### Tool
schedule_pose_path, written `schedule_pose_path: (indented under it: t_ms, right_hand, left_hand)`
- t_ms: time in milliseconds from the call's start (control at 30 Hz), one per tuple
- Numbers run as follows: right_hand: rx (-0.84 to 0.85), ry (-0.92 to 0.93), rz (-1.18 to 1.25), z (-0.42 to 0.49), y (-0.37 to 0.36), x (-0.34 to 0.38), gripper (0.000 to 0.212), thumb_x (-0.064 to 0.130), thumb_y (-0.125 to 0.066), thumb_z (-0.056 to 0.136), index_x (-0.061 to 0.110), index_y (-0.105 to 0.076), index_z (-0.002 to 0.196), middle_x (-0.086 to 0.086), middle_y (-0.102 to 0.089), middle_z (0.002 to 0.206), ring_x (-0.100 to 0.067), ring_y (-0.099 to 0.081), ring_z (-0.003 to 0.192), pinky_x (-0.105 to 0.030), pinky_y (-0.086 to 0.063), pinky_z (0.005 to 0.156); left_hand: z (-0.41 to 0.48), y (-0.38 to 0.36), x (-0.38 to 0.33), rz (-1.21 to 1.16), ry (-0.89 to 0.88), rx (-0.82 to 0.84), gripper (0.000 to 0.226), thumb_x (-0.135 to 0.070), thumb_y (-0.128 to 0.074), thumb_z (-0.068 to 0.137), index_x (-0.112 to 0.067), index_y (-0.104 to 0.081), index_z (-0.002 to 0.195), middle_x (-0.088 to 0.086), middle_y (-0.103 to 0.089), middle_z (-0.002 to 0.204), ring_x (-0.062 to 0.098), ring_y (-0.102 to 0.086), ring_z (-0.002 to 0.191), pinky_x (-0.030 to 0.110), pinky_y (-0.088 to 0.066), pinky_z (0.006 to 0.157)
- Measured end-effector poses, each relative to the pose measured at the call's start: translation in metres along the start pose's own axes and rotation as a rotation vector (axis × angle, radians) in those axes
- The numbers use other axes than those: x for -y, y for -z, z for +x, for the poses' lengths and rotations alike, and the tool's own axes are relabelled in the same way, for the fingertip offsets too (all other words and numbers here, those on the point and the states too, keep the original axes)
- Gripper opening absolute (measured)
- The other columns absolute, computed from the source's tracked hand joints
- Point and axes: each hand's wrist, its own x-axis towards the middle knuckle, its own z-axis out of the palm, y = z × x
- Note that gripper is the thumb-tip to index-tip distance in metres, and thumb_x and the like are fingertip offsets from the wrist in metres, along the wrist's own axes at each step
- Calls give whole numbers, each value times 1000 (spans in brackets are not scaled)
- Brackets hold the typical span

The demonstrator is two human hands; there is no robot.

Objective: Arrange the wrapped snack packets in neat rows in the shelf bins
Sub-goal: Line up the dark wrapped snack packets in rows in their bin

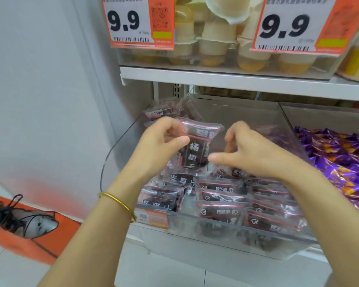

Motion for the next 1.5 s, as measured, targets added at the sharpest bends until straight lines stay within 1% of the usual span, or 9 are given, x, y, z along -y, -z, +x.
schedule_pose_path:
  t_ms: [100, 267, 400, 500, 600, 733, 1033, 1300, 1500]
  right_hand:
    - [-40, 26, 134, -5, 5, -3, 64, 51, -57, 83, 26, -27, 134, 3, -54, 111, -15, -64, 83, -28, -49, 71]
    - [-99, 101, 224, -10, 5, -4, 19, 24, -54, 93, 22, -45, 109, -2, -62, 91, -15, -69, 60, -44, -59, 62]
    - [-282, 53, 140, -11, 7, -2, 14, 24, -57, 91, 17, -50, 101, 1, -60, 82, -19, -65, 65, -44, -57, 63]
    - [-333, 97, -105, -15, 13, -1, 12, 27, -57, 88, 22, -50, 96, 6, -58, 79, -21, -57, 76, -40, -51, 71]
    - [-249, 130, -165, -16, 12, 0, 21, 22, -48, 93, 26, -48, 113, -1, -60, 93, -22, -56, 82, -39, -49, 73]
    - [-187, 143, -289, -14, 11, -2, 16, 19, -43, 93, 21, -46, 109, -5, -53, 96, -29, -53, 84, -45, -48, 76]
    - [41, 101, -451, -12, 4, -2, 31, 21, -35, 94, 30, -48, 121, -1, -57, 116, -26, -49, 109, -42, -43, 89]
    - [348, 23, -140, -14, 21, -11, 35, 38, -51, 83, 34, -57, 117, 12, -59, 119, -10, -54, 109, -34, -43, 98]
    - [231, 114, -239, -6, 15, -19, 35, 44, -53, 90, 29, -59, 121, 11, -61, 119, -9, -55, 107, -29, -43, 96]
  left_hand:
    - [-1, -17, -3, -63, 29, 50, 18, -5, -63, 85, -21, -58, 84, 0, -61, 89, 14, -59, 82, 35, -52, 80]
    - [2, -26, -4, -166, 173, 142, 25, -6, -62, 87, -18, -56, 108, 5, -60, 108, 14, -63, 94, 31, -55, 86]
    - [1, -33, -5, -141, 297, 275, 43, -13, -60, 90, -14, -41, 128, -5, -56, 111, 9, -60, 103, 30, -54, 88]
    - [4, -30, -1, 50, 183, 151, 38, -6, -51, 93, -12, -44, 130, -2, -55, 119, 12, -60, 100, 20, -53, 82]
    - [11, -18, 14, 504, 15, 169, 37, 0, -48, 90, -14, -58, 123, 1, -60, 121, 14, -57, 106, 16, -42, 89]
    - [10, -23, 32, 862, -52, 423, 45, -16, -65, 85, -18, -54, 128, 3, -47, 129, 23, -42, 121, 35, -34, 104]
    - [8, -29, 28, 961, -21, 381, 58, -24, -70, 81, -12, -39, 128, 6, -41, 129, 25, -38, 117, 39, -39, 98]
    - [12, -17, 23, 1062, 85, 342, 50, -32, -75, 76, -17, -46, 114, 3, -50, 115, 25, -40, 109, 37, -38, 90]
    - [11, 16, 33, 1134, 240, 372, 48, -37, -75, 74, -19, -50, 111, 6, -46, 128, 30, -41, 119, 44, -38, 100]
